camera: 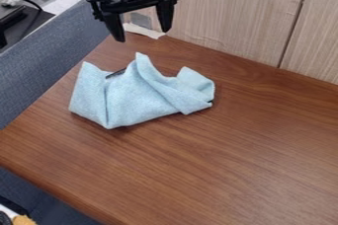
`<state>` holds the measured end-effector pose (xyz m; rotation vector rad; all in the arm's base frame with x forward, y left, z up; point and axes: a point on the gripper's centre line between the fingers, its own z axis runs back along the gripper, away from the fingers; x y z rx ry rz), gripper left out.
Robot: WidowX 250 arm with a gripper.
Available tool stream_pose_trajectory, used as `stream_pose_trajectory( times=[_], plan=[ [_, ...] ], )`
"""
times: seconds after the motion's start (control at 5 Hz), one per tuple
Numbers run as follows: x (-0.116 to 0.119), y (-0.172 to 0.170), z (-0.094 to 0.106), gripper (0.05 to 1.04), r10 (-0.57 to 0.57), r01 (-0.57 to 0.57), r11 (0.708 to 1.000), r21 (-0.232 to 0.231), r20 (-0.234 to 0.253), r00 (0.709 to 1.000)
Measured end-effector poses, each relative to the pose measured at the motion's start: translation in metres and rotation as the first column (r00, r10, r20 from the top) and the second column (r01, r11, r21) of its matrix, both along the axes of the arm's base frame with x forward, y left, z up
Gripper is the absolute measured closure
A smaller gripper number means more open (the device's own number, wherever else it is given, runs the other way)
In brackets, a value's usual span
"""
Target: Fold the cloth on the table from top to bottom
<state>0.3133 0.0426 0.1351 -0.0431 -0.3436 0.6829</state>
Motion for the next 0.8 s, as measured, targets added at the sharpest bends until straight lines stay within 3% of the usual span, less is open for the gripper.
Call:
stream_pose_trajectory(
  times=[0.2, 0.6, 0.8],
  plan=[
    [0.0, -0.001, -0.009, 0.083, 0.005, -0.005, 1.0, -0.007, -0.027, 1.0],
    [0.022, -0.033, -0.05, 0.083, -0.003, 0.0, 1.0, -0.025, -0.119, 0.993],
    [0.035, -0.051, -0.067, 0.083, -0.017, 0.017, 1.0, -0.001, -0.148, 0.989]
  ],
)
